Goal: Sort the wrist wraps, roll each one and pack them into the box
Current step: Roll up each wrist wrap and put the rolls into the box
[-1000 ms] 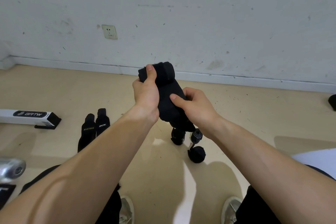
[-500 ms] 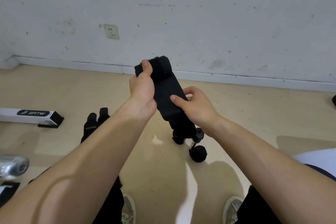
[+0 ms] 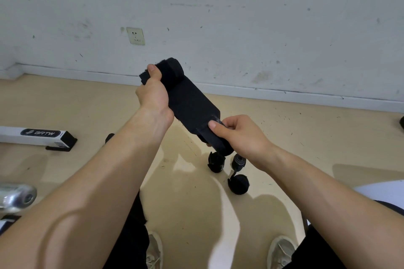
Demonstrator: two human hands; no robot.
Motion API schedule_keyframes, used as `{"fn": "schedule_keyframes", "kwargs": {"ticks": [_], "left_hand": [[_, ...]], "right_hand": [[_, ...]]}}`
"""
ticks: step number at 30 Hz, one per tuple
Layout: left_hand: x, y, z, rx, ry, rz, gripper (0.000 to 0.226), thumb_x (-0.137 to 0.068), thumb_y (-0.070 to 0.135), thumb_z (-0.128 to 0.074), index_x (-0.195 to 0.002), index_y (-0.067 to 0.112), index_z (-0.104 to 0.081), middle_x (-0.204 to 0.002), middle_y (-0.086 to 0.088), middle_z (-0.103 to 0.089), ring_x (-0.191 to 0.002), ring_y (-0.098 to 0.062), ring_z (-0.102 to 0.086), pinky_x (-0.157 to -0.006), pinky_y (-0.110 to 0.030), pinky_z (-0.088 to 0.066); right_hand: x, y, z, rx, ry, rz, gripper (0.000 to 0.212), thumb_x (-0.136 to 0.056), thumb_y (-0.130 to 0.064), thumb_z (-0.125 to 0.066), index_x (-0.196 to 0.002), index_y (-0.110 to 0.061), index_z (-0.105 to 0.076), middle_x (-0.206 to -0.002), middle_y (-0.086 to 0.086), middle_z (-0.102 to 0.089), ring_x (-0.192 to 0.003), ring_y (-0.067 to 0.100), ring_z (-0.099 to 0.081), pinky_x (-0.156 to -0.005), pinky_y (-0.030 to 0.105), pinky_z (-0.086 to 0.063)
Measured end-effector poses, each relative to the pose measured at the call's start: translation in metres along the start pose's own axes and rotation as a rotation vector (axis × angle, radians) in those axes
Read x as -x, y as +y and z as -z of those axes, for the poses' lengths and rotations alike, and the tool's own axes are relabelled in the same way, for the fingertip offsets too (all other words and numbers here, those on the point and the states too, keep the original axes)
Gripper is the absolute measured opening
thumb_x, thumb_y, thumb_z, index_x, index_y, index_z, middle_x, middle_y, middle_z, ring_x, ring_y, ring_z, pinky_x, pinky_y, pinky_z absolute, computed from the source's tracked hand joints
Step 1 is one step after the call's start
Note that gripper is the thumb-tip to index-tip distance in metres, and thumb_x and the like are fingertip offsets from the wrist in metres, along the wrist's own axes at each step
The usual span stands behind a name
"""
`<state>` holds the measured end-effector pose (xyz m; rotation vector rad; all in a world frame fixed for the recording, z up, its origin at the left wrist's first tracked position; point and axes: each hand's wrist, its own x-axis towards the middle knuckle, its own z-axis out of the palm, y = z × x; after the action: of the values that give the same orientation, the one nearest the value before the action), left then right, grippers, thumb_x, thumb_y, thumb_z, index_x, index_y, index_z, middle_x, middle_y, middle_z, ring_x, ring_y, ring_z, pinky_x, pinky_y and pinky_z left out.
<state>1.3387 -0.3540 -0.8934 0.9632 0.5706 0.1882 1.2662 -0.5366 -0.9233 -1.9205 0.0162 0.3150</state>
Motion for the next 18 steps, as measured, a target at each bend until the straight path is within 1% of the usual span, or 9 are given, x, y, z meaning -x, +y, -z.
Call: {"fn": "schedule_keyframes", "kwargs": {"ticks": [1,3,5,7,9,11,13,16,18], "left_hand": [[0.000,0.001,0.000,0.006,0.000,-0.001,0.049,-0.095,0.053,-0.067,-0.129,0.018,-0.062,-0.118,-0.003,-0.074,-0.103,-0.027,-0.075,-0.092,-0.048,-0.061],[0.002,-0.001,0.000,0.010,-0.017,-0.001,0.051,-0.094,0.052,-0.068,-0.130,0.017,-0.062,-0.120,-0.004,-0.074,-0.104,-0.027,-0.075,-0.091,-0.049,-0.061],[0.005,-0.004,-0.002,0.018,-0.043,-0.005,0.051,-0.095,0.050,-0.069,-0.133,0.016,-0.061,-0.121,-0.004,-0.074,-0.104,-0.027,-0.075,-0.090,-0.050,-0.062],[0.009,-0.005,-0.005,0.025,-0.062,-0.013,0.048,-0.096,0.046,-0.069,-0.132,0.015,-0.061,-0.121,-0.005,-0.074,-0.104,-0.027,-0.075,-0.090,-0.049,-0.062],[0.013,-0.005,-0.007,0.023,-0.073,-0.019,0.043,-0.099,0.044,-0.067,-0.130,0.014,-0.062,-0.120,-0.006,-0.074,-0.102,-0.027,-0.076,-0.088,-0.048,-0.063],[0.016,-0.006,-0.007,0.003,-0.085,-0.016,0.046,-0.098,0.044,-0.068,-0.133,0.014,-0.060,-0.122,-0.006,-0.073,-0.104,-0.026,-0.075,-0.090,-0.048,-0.062],[0.021,-0.010,-0.008,-0.025,-0.125,0.002,0.050,-0.097,0.045,-0.068,-0.135,0.014,-0.058,-0.124,-0.006,-0.073,-0.105,-0.026,-0.075,-0.091,-0.049,-0.062],[0.034,-0.018,-0.010,-0.093,-0.224,0.007,0.046,-0.101,0.042,-0.064,-0.133,0.009,-0.060,-0.123,-0.012,-0.074,-0.105,-0.030,-0.076,-0.091,-0.052,-0.061],[0.043,-0.025,-0.012,-0.141,-0.298,-0.005,0.042,-0.105,0.037,-0.059,-0.130,0.003,-0.062,-0.121,-0.017,-0.074,-0.105,-0.033,-0.075,-0.090,-0.051,-0.062]], "right_hand": [[0.001,0.000,0.001,-0.005,-0.021,-0.022,0.046,-0.096,-0.040,-0.067,-0.089,0.005,-0.070,-0.075,0.002,-0.075,-0.065,0.017,-0.063,-0.062,0.023,-0.044],[0.003,0.001,0.001,-0.051,-0.036,-0.067,0.036,-0.095,-0.035,-0.070,-0.083,-0.001,-0.069,-0.076,0.008,-0.078,-0.067,0.020,-0.071,-0.054,0.017,-0.045],[0.000,0.005,0.000,-0.088,0.024,-0.102,0.028,-0.087,-0.031,-0.079,-0.082,-0.011,-0.061,-0.079,0.012,-0.078,-0.072,0.027,-0.075,-0.055,0.020,-0.047],[-0.005,0.010,0.000,-0.098,0.100,-0.149,0.040,-0.079,-0.030,-0.087,-0.093,-0.016,-0.051,-0.089,0.013,-0.077,-0.077,0.030,-0.074,-0.060,0.028,-0.048],[-0.007,0.010,0.000,-0.088,0.086,-0.166,0.046,-0.081,-0.028,-0.086,-0.105,-0.018,-0.049,-0.091,0.009,-0.074,-0.073,0.025,-0.068,-0.062,0.029,-0.046],[-0.008,0.010,-0.001,-0.051,0.021,-0.156,0.043,-0.086,-0.024,-0.082,-0.116,-0.021,-0.052,-0.084,0.008,-0.073,-0.071,0.020,-0.066,-0.064,0.030,-0.048],[-0.007,0.008,0.002,-0.019,-0.035,-0.151,0.041,-0.086,-0.021,-0.080,-0.119,-0.024,-0.056,-0.082,0.002,-0.071,-0.077,0.017,-0.068,-0.070,0.030,-0.051],[-0.007,-0.003,0.009,-0.103,-0.075,-0.085,0.052,-0.082,-0.026,-0.084,-0.126,-0.026,-0.056,-0.104,-0.003,-0.071,-0.090,0.007,-0.070,-0.074,0.024,-0.049],[-0.010,-0.011,0.016,-0.238,-0.026,0.001,0.060,-0.082,-0.037,-0.083,-0.133,-0.026,-0.053,-0.113,-0.004,-0.071,-0.095,0.005,-0.071,-0.085,0.027,-0.052]]}}
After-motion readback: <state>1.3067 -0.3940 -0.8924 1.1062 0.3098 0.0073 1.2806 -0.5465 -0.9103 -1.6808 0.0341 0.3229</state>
